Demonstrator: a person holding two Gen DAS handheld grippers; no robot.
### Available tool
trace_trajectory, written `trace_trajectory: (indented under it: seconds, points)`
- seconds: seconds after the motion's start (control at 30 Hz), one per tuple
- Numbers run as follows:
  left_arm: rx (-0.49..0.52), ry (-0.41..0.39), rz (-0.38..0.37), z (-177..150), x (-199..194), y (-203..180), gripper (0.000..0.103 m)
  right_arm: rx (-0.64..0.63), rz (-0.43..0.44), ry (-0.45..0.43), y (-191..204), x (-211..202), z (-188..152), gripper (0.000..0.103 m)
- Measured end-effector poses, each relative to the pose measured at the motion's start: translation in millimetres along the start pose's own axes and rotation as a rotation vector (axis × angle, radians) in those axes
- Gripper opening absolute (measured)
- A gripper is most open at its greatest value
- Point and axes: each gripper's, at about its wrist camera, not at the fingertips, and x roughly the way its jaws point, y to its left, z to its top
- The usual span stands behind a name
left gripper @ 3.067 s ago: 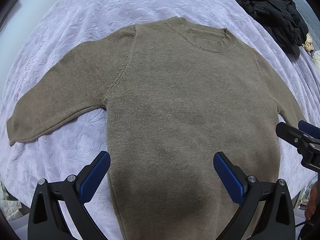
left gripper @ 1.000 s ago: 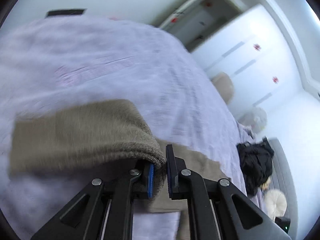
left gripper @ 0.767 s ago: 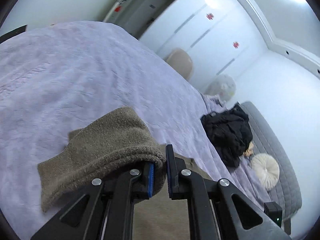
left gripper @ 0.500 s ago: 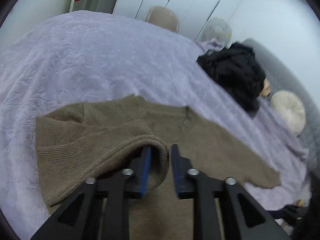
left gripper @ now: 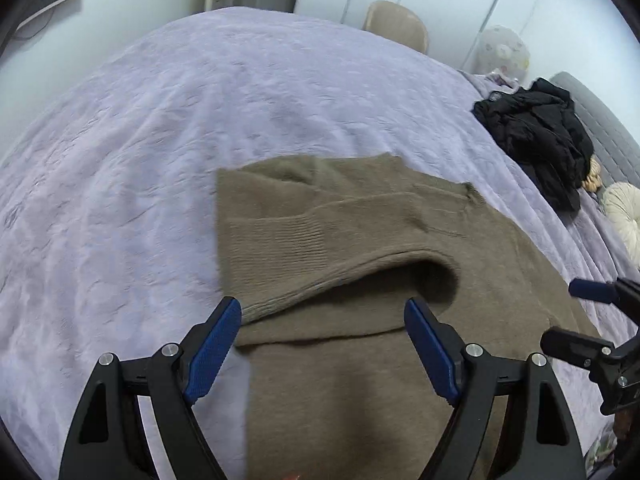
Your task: Fold small clothes
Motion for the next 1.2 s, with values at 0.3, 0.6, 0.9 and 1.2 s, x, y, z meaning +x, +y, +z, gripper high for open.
trace_trajectory:
  seconds: [0.3,0.6,0.9,1.2]
  points:
    - [-0.104,0.108,0.138,-14,20,74,0.085,-0.746,-0.251,-0.086,146,87,45,0.097]
    - [-0.135,0.131,0.134,-6,37,73,0.085,-0.168,-0.034,-0.158,46,62,79,0.009]
    - [-0.126,0.137,0.15,8,46,69,0.085,0.842,0.377,-0.09,-145,106,-24,0.019]
    - [-0.187,0.188,0.17,28,65,68,0.085,0.958,0.456,-0.101,-173,120,-26,0.048]
